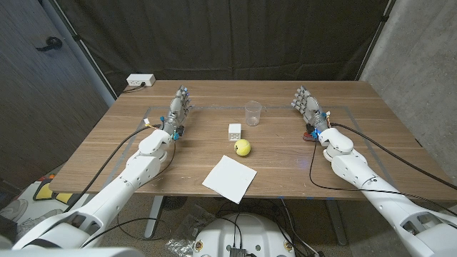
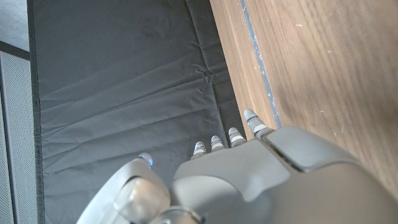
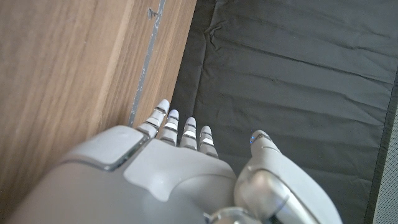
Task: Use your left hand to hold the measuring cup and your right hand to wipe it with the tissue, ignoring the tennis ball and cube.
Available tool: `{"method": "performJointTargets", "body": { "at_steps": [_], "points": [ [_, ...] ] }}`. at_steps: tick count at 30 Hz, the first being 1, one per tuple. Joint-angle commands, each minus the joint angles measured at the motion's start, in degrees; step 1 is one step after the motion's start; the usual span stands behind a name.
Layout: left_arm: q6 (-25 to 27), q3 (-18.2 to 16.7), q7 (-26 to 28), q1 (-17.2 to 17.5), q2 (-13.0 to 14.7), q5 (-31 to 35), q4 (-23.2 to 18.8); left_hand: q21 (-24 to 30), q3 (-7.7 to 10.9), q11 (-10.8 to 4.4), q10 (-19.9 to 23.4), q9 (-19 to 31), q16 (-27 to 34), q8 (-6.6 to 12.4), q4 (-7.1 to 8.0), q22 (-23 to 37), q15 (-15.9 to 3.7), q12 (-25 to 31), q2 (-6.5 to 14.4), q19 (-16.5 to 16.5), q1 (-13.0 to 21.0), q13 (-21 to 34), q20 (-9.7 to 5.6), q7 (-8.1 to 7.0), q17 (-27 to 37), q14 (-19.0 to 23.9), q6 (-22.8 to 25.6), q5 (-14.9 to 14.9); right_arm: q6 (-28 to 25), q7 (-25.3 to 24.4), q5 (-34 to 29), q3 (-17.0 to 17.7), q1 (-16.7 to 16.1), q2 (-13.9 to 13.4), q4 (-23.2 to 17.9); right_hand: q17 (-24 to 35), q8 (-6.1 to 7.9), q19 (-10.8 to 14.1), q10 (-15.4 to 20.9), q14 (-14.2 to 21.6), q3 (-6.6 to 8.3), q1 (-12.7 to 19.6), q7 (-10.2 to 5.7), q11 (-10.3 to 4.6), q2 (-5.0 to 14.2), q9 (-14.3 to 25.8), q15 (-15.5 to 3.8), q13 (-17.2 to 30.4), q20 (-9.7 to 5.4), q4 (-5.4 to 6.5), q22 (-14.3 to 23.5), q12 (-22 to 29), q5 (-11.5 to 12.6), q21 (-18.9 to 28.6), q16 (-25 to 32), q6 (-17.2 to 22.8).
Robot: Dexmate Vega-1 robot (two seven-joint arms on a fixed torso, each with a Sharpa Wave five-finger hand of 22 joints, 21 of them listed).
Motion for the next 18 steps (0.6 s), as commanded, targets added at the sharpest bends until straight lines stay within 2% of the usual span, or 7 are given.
{"method": "performJointTargets", "body": {
  "at_steps": [1, 11, 18],
  "points": [
    [-0.5, 0.6, -1.2, -1.7, -0.8, 0.3, 2.5, 0.3, 0.02, -0.13, -10.0, 0.1, 0.2, 0.29, 0.39, 0.1, 0.08, 0.2, 4.3, -4.2, 0.2, 0.3, 0.35, -0.31, 0.2, -5.3, -13.7, 0.4, -0.4, -0.1, -0.3, -0.4, 1.1, 0.6, 1.2, 0.1, 0.36, 0.2, -0.1, 0.2, 0.49, 0.8, -0.10, 0.49, -0.06, 0.2, 0.40, 0.2, 0.56, -0.19, 0.2, 0.3, 0.2, 0.3, 0.3, -0.4],
    [-0.2, 0.9, -2.1, -2.6, -1.1, 0.2, 3.5, 0.4, 0.06, 0.04, -9.5, 0.2, 0.2, 0.22, 0.33, 0.2, 0.18, 0.3, 4.2, -3.8, 0.4, 0.4, 0.54, -0.41, 0.3, -4.7, -13.7, 0.4, -0.4, 0.0, -0.4, -0.5, 1.3, 0.7, 1.5, 0.1, 0.34, 0.3, -0.1, 0.3, 0.67, 1.2, -0.16, 0.64, -0.01, 0.2, 0.39, 0.2, 0.58, -0.55, 0.2, 0.4, 0.2, 0.1, 0.2, -0.4],
    [-0.2, 1.2, -2.9, -3.2, -1.1, 0.4, 4.1, 0.4, 0.04, -0.14, -9.1, 0.2, 0.2, 0.16, -0.04, 0.1, -0.48, 0.4, 3.7, -3.4, 0.8, 0.4, 0.27, -0.62, 0.3, -4.1, -13.7, 0.4, -0.3, -0.4, -0.4, -0.5, 0.6, 0.6, 0.7, 0.1, 0.33, 0.3, 0.0, 0.3, 0.73, 1.4, -0.14, 0.58, -0.04, 0.2, 0.36, 0.2, 0.57, -0.77, 0.2, 0.5, 0.2, 0.0, 0.2, -0.4]
  ]
}}
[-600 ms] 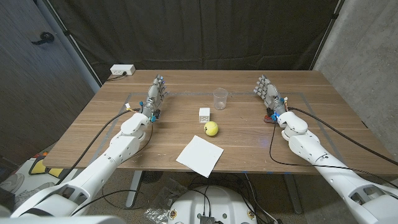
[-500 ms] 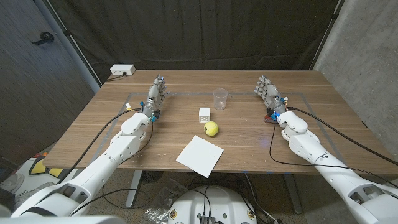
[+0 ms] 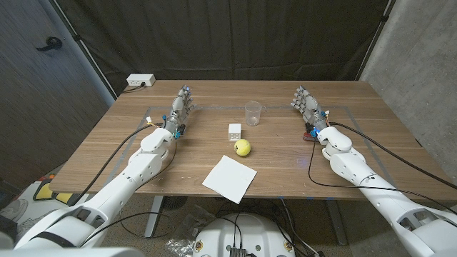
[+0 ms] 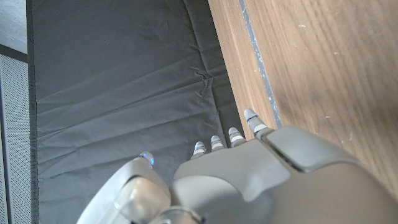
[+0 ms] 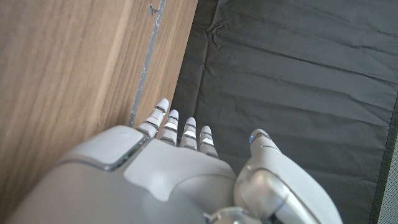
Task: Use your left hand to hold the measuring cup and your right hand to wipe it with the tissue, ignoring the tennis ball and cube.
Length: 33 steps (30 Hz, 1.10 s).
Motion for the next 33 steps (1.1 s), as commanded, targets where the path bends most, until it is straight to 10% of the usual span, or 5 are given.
{"method": "performJointTargets", "body": {
  "at_steps": [1, 33],
  "points": [
    [-0.1, 0.7, -1.4, -1.5, -0.3, 0.2, 1.8, 0.4, 0.03, -0.16, -9.1, 0.2, 0.2, 0.16, -0.11, 0.1, -0.53, 0.4, 3.1, -3.3, 0.4, 0.1, 0.14, -0.60, 0.3, -4.0, -13.7, 0.2, 0.1, -0.4, -0.1, 0.0, -0.6, 0.0, -0.7, 0.1, 0.33, -0.1, -0.1, 0.3, 0.26, 0.9, -0.14, 0.55, 0.03, 0.2, 0.44, 0.1, 0.17, -0.32, 0.2, 0.2, 0.2, 0.0, 0.2, -0.4],
    [0.4, 3.0, -7.1, -4.8, 0.4, 1.8, 5.7, 0.4, -0.21, -1.48, -5.7, 0.1, 0.0, 0.44, -3.81, -0.3, -2.32, 1.0, -0.7, -0.7, 5.6, 0.2, -2.56, -1.14, 0.0, -1.2, -12.8, 0.2, -1.8, -6.8, -2.9, 0.2, -7.2, -2.9, -10.6, 0.2, 0.31, -0.1, 0.1, 0.3, 0.28, 1.5, -0.23, 0.58, -0.30, 0.3, 0.51, 0.1, 0.24, -1.09, 0.3, 0.4, 0.0, -0.6, 0.1, -0.4]
  ]
}}
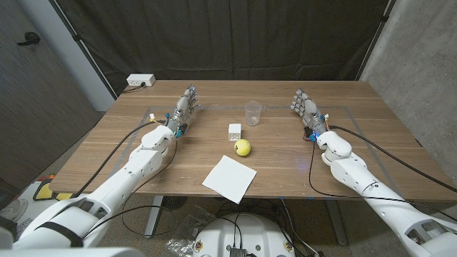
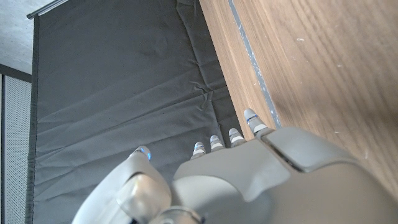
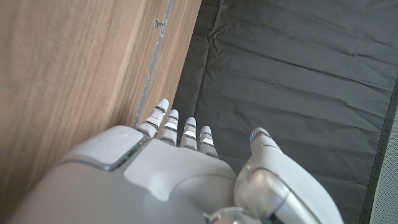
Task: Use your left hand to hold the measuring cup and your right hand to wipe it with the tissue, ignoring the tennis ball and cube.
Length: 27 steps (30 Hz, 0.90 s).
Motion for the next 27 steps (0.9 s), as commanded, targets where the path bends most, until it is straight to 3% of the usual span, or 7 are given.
{"method": "performJointTargets", "body": {
  "at_steps": [1, 12, 27],
  "points": [
    [0.5, 1.6, -2.3, -2.3, 0.7, 0.6, 2.5, 0.5, 0.18, -0.60, -6.0, 0.2, 0.0, 0.50, -0.88, 0.2, -0.64, 0.5, -0.6, -0.3, 1.6, 0.2, -0.65, -0.45, 0.1, -0.5, -12.7, 0.2, -1.6, -4.6, -2.1, 0.1, -2.5, -1.1, -3.7, 0.2, 0.31, -0.1, 0.1, 0.1, -0.04, 0.8, -0.25, 0.58, -0.15, 0.3, 0.31, 0.1, 0.26, -0.42, 0.3, 0.4, 0.1, -0.2, 0.1, -0.4],
    [0.4, 2.4, -2.6, -3.7, 0.9, 2.3, 3.3, 0.8, 0.34, -1.22, -2.6, 0.2, 0.2, 1.62, -3.22, 0.1, -1.47, 1.0, -1.7, 2.2, 5.4, 0.2, -1.25, -0.29, 0.0, 2.5, -9.2, 0.1, -2.9, -5.7, -4.0, -0.6, -3.1, -2.2, -5.5, 0.2, 0.26, 0.0, 0.0, 0.0, -0.14, 1.1, -0.30, 0.50, -0.59, 0.3, 0.30, 0.1, 0.12, -0.87, 0.3, 0.4, 0.0, -0.4, 0.0, -0.5],
    [0.5, 3.5, -0.6, -4.6, 1.6, 5.4, 2.8, 1.3, 0.17, -1.68, 3.4, 0.1, 0.5, 3.08, -6.17, -0.1, -2.83, 1.8, -3.2, 6.3, 10.5, 0.1, -2.41, 0.12, 0.0, 8.0, -3.1, -0.3, -3.2, -4.8, -5.6, -1.5, -2.6, -3.0, -5.7, 0.2, 0.09, -0.4, -0.7, -0.6, -0.45, 1.7, -0.17, 0.79, -1.69, 0.3, 0.08, 0.1, -1.27, -1.81, 0.3, 0.2, 0.0, -1.0, -0.2, -1.2]
  ]
}}
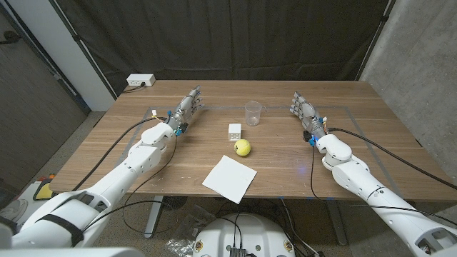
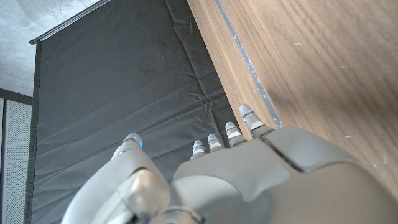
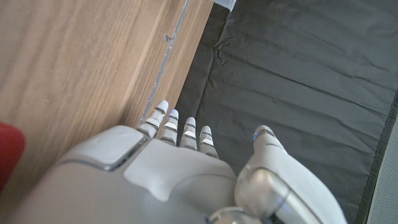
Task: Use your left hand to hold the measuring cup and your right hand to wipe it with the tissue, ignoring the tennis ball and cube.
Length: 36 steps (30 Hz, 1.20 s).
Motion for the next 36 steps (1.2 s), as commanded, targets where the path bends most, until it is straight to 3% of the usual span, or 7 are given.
{"method": "performJointTargets", "body": {
  "at_steps": [1, 11, 13, 18, 28, 36],
  "points": [
    [0.0, 1.2, 1.7, -1.2, 0.8, 3.1, -0.3, 0.4, 0.10, -0.32, 1.6, 0.1, 0.5, 0.77, -1.29, -0.1, -1.34, 0.3, -0.5, 1.5, 2.3, 0.1, -0.46, 0.14, 0.0, 1.7, -2.8, -0.3, 0.0, 0.3, -1.1, -0.6, 0.0, -0.4, -0.4, 0.2, 0.10, 0.1, -0.2, -0.7, -0.06, 0.4, 0.04, 0.33, -0.44, 0.3, 0.12, 0.1, -0.48, -0.36, 0.3, 0.0, 0.0, -0.4, -0.2, -0.4],
    [0.8, 3.2, 3.3, -3.3, 1.7, 7.8, -0.7, 0.8, 0.55, -1.29, 6.2, 0.1, 0.5, 2.08, -5.92, -0.2, -2.56, 0.1, -2.4, 5.7, 9.9, 0.1, -0.72, 0.93, -0.1, 7.0, 3.1, -0.8, 0.5, -0.5, -2.2, -0.8, -0.6, -0.5, -1.3, 0.2, 0.13, 0.0, -0.3, -0.7, -0.25, 0.5, 0.03, 0.27, -0.80, 0.3, 0.12, 0.1, -0.46, -0.60, 0.3, 0.0, 0.0, -0.6, -0.2, -0.4],
    [0.8, 3.7, 3.4, -3.9, 1.7, 8.7, -0.5, 0.8, 0.62, -1.43, 6.5, 0.1, 0.4, 2.17, -6.60, -0.2, -3.55, 0.0, -2.7, 6.2, 11.1, 0.1, -0.58, 1.21, -0.1, 7.4, 3.8, -0.9, 0.4, -0.9, -2.5, -0.7, -0.8, -0.7, -1.8, 0.2, 0.14, 0.0, -0.3, -0.7, -0.29, 0.5, 0.03, 0.25, -0.85, 0.3, 0.09, 0.1, -0.45, -0.64, 0.3, 0.0, 0.0, -0.6, -0.2, -0.4],
    [0.2, 5.0, 3.1, -5.7, 1.7, 11.2, 0.3, 0.5, 0.58, -0.38, 7.5, 0.0, 0.2, 2.14, -8.14, -0.2, -3.38, -0.2, -3.8, 6.5, 13.6, 0.2, -0.37, 2.25, -0.1, 8.4, 4.6, -1.1, 0.5, -1.6, -3.2, -0.5, -1.4, -1.2, -2.9, 0.2, 0.17, 0.0, -0.3, -0.7, -0.37, 0.5, -0.01, 0.26, -0.96, 0.3, 0.13, 0.1, -0.44, -0.72, 0.3, 0.0, 0.0, -0.7, -0.2, -0.4],
    [-1.5, 7.4, 0.9, -9.2, 1.5, 15.0, 2.1, -0.4, 0.09, 0.30, 8.8, 0.0, -0.3, 2.49, -10.08, -0.2, -2.42, -0.4, -6.1, 5.9, 17.2, 0.3, -0.29, 3.00, -0.1, 8.6, 6.8, -1.1, 0.6, -2.5, -4.0, -0.2, -2.2, -1.6, -4.0, 0.3, 0.20, 0.1, -0.3, -0.8, -0.51, 0.5, -0.07, 0.26, -1.11, 0.3, 0.11, 0.1, -0.45, -0.84, 0.3, 0.1, 0.0, -0.9, -0.2, -0.3],
    [-1.9, 9.4, -3.6, -12.5, 1.5, 16.7, 4.1, -1.8, -0.56, 0.49, 7.7, 0.2, -1.2, 1.39, -10.88, -0.1, -1.12, -1.4, -8.3, 4.2, 21.0, 0.5, 1.68, 3.93, 0.1, 6.6, 5.8, -0.7, 0.6, -2.7, -4.3, -0.2, -2.3, -1.6, -4.2, 0.3, 0.22, 0.0, -0.1, -0.8, -0.64, 0.4, -0.06, 0.28, -1.20, 0.3, 0.21, 0.1, -0.50, -0.90, 0.3, 0.2, 0.0, -1.0, -0.1, -0.3]
  ]
}}
